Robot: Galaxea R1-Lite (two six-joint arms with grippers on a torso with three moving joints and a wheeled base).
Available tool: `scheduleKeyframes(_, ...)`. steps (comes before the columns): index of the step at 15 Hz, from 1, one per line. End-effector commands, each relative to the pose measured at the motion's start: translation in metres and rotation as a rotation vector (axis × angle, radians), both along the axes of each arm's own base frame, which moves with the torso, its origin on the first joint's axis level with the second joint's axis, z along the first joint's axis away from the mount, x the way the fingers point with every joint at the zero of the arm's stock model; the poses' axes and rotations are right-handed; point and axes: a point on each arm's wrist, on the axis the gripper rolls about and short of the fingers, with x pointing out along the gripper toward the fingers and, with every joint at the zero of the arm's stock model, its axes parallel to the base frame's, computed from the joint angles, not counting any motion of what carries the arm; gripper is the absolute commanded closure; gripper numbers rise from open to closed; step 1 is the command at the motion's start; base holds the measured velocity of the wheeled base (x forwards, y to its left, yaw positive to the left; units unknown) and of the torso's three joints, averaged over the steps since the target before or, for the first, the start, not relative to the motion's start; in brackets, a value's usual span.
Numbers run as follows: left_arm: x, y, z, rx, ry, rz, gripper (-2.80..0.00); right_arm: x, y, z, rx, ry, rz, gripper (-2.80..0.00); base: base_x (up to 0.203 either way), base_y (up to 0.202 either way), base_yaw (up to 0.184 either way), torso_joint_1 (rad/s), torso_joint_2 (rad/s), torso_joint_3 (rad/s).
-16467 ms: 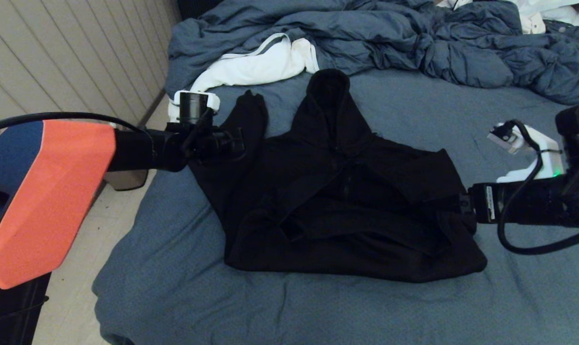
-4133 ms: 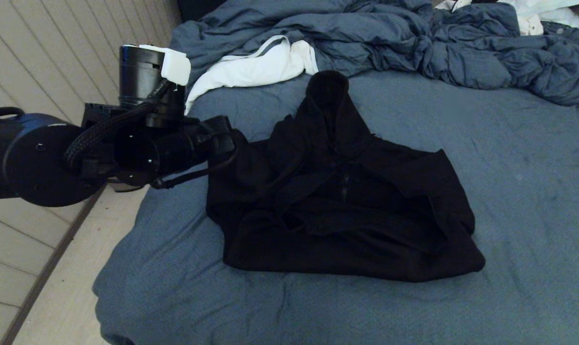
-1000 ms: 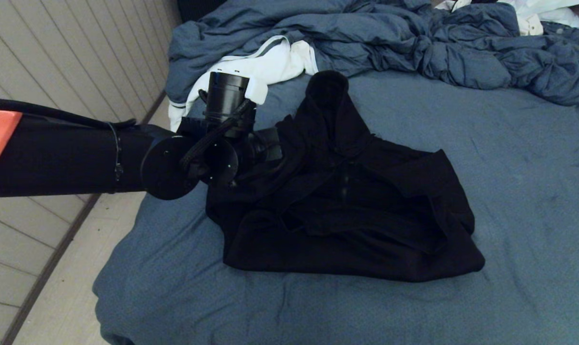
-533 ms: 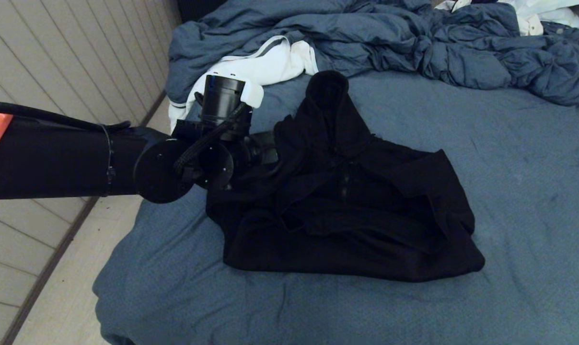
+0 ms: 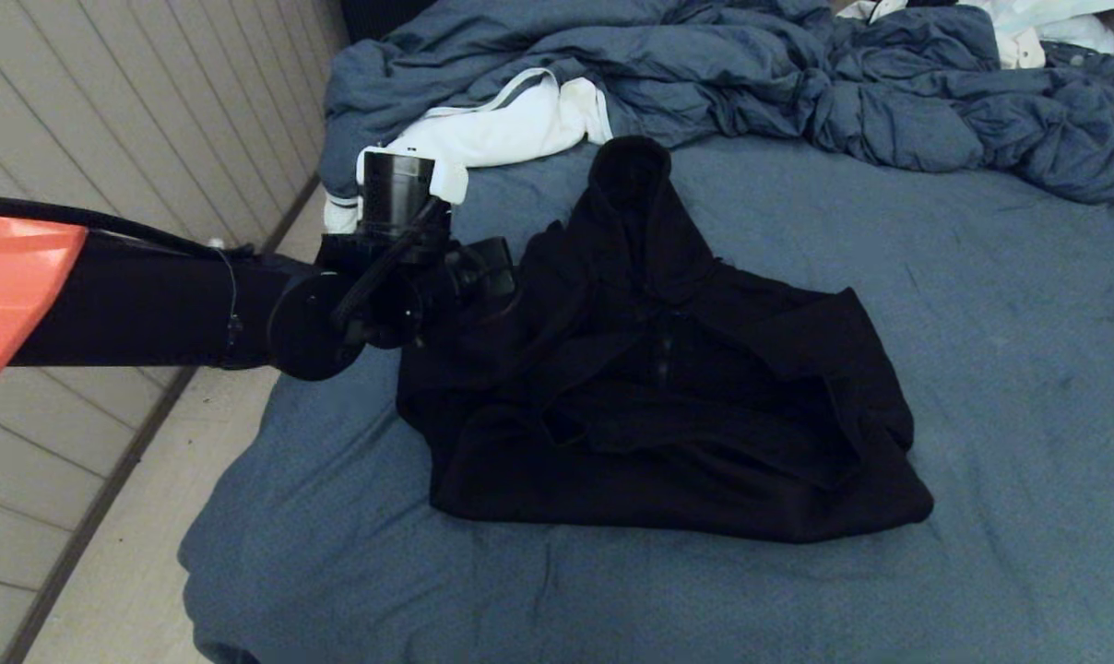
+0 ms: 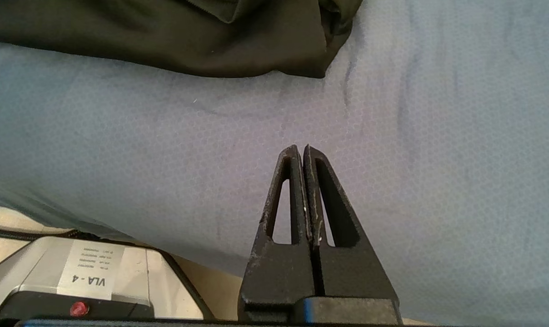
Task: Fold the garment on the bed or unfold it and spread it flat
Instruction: Fold the black sweatshirt
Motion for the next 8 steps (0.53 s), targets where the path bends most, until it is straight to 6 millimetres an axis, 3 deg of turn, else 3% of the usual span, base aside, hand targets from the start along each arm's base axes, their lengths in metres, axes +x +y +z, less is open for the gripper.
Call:
scheduleKeyframes(1,0.014,-0.007,-0.001,-0.017,-0.016,-0.006,0.0,0.0,0.0,0.0,-0.001,0.002,0.001,0.0,0.0,0.0,0.0,0.0,0.0,0.0)
scheduleKeyframes(4,0.042,-0.027,-0.007,-0.034,-0.039,-0.033,0.0,0.0,0.0,0.0,-0.001,0.002,0.001,0.0,0.0,0.0,0.0,0.0,0.0,0.0)
scheduleKeyframes(8,0.065,-0.058,-0.041,0.049,-0.069,-0.074,0.0,0.0,0.0,0.0,-0.001,0.003,0.001,0.0,0.0,0.0,0.0,0.0,0.0,0.0)
